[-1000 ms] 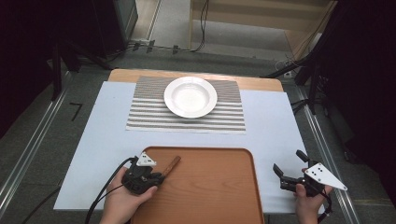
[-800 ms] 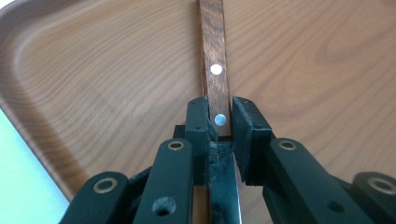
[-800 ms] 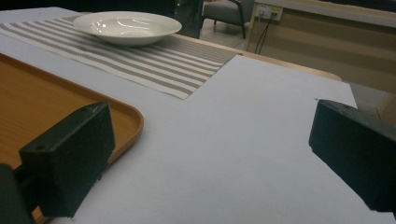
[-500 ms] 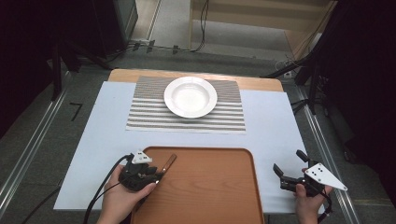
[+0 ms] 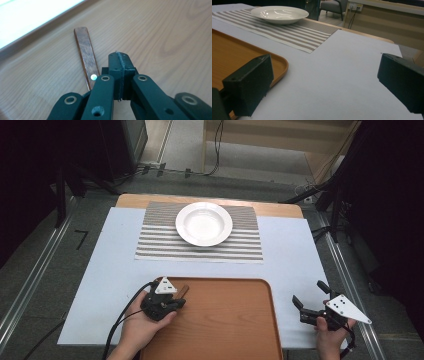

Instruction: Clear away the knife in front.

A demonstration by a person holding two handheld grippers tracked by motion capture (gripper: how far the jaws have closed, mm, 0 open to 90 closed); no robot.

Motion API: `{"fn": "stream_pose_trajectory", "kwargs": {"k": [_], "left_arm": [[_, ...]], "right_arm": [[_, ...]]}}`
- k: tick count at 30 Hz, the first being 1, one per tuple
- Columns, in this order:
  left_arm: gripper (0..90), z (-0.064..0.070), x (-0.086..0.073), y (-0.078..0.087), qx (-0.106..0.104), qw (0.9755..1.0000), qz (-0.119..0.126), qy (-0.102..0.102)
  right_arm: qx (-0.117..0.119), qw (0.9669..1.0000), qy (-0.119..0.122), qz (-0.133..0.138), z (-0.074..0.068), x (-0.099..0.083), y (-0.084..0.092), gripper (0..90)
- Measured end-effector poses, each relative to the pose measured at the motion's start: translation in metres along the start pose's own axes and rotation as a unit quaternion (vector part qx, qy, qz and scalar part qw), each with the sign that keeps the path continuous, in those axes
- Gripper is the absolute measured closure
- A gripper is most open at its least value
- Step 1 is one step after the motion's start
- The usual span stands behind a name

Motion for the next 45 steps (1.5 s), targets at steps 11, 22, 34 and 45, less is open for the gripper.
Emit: {"fn": "stream_pose_trajectory", "kwargs": {"k": [11,22,34,45], "left_arm": [[89.2,-0.013,-0.009,0.002,0.014,0.9998,-0.008,0.015],[89.3,-0.03,-0.023,0.018,0.014,0.9994,-0.011,0.028],[89.2,-0.045,-0.032,0.03,0.02,0.9988,-0.009,0.043],[62.2,-0.036,-0.013,0.044,-0.027,0.996,0.08,0.031]], "right_arm": [[0.0,1.0,0.001,0.0,0.0,0.0,0.0,0.0],[0.001,1.0,0.001,0.001,0.0,0.0,0.0,0.0],[0.001,1.0,0.002,0.0,0.0,0.0,0.0,0.0],[0.002,1.0,0.003,0.0,-0.001,0.0,0.0,0.0]]}}
Point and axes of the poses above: each handheld gripper's, and its own axes: y roughly backward along the jaws, x roughly out of its top, z roughly to its right, the point moved 10 cm from there along -y, roughly forward along the jaws
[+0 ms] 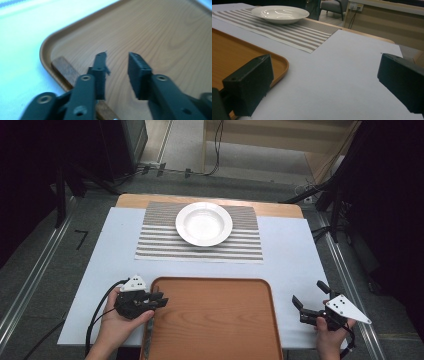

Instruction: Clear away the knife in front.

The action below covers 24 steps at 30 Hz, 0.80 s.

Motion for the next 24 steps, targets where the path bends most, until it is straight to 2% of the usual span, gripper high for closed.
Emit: {"fn": "stream_pose_trajectory", "kwargs": {"k": [9,10,11,13,16,19,21,24], "left_arm": [[33.0,-0.003,0.011,0.012,0.013,0.9982,0.055,-0.022],[27.3,-0.004,0.012,0.013,0.015,0.998,0.059,-0.02],[26.7,-0.007,0.012,0.016,0.02,0.9975,0.065,-0.018],[19.3,-0.01,0.014,0.019,0.021,0.9971,0.073,-0.008],[13.1,-0.014,0.017,0.027,0.003,0.9955,0.095,0.002],[10.6,-0.018,0.017,0.034,0.011,0.9943,0.106,-0.001],[7.1,-0.019,0.019,0.04,0.007,0.9924,0.123,-0.001],[7.1,-0.023,0.02,0.047,0.014,0.9905,0.137,-0.005]], "right_arm": [[0.0,1.0,0.0,0.0,0.0,0.0,0.0,0.0],[0.0,1.0,0.0,0.0,0.0,0.0,0.0,0.0],[0.0,1.0,0.0,0.0,0.0,0.0,0.0,0.0],[0.0,1.0,0.0,0.0,0.0,0.0,0.0,0.0],[0.0,1.0,-0.001,0.0,0.0,0.0,0.0,0.0],[0.0,1.0,-0.001,0.0,0.0,0.0,0.0,0.0],[0.0,1.0,-0.001,0.0,0.0,0.0,0.0,0.0],[0.0,1.0,0.0,0.0,0.0,0.0,0.0,0.0]]}}
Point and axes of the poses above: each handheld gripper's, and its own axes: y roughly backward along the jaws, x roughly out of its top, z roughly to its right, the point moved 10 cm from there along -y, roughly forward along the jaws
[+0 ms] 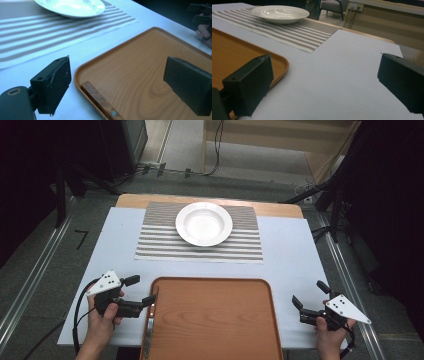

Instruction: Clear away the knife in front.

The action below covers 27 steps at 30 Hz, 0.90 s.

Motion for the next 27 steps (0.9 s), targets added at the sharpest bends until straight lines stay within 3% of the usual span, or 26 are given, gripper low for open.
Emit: {"fn": "stream_pose_trajectory", "kwargs": {"k": [5,8,27], "left_arm": [[6.8,-0.009,0.0,0.008,0.017,0.9998,0.011,-0.001],[0.0,-0.013,0.0,0.012,0.017,0.9997,0.014,-0.004],[0.0,-0.05,-0.009,0.043,0.062,0.9973,0.039,0.009]], "right_arm": [[0.0,1.0,0.0,0.0,0.0,0.0,0.0,0.0],[0.0,1.0,0.0,0.0,0.0,0.0,0.0,0.0],[-0.001,1.0,-0.002,0.0,0.0,0.0,0.0,0.0]]}}
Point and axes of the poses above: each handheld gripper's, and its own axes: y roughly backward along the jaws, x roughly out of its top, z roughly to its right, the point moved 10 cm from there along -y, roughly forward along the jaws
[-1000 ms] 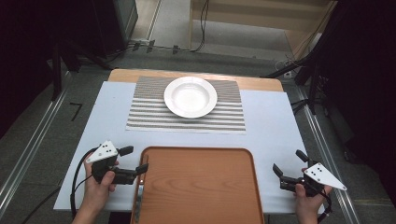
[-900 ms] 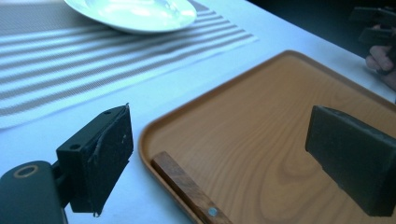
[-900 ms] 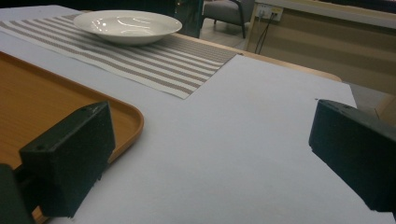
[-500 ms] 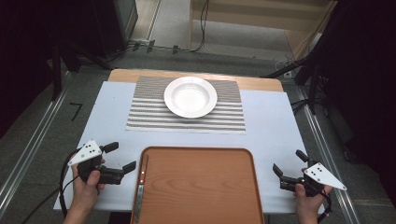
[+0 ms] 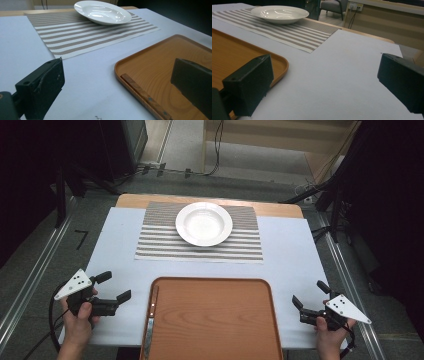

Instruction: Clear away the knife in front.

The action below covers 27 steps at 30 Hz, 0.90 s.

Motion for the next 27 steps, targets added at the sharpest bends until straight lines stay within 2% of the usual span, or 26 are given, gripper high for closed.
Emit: {"fn": "stream_pose_trajectory", "kwargs": {"k": [4,10,15,27], "left_arm": [[0.0,-0.009,-0.002,0.005,0.009,0.9999,0.004,0.007],[0.0,-0.02,-0.01,0.011,0.025,0.9997,-0.008,0.003],[0.0,-0.027,-0.013,0.016,0.03,0.9995,-0.001,0.01],[0.0,-0.033,-0.025,0.012,0.019,0.9992,0.009,0.034]], "right_arm": [[0.0,1.0,0.0,0.0,0.0,0.0,0.0,0.0],[0.0,1.0,0.001,0.0,0.0,0.0,0.0,0.0],[0.0,1.0,0.0,-0.001,0.0,0.0,0.0,0.0],[0.0,1.0,0.0,0.0,0.0,0.0,0.0,0.0]]}}
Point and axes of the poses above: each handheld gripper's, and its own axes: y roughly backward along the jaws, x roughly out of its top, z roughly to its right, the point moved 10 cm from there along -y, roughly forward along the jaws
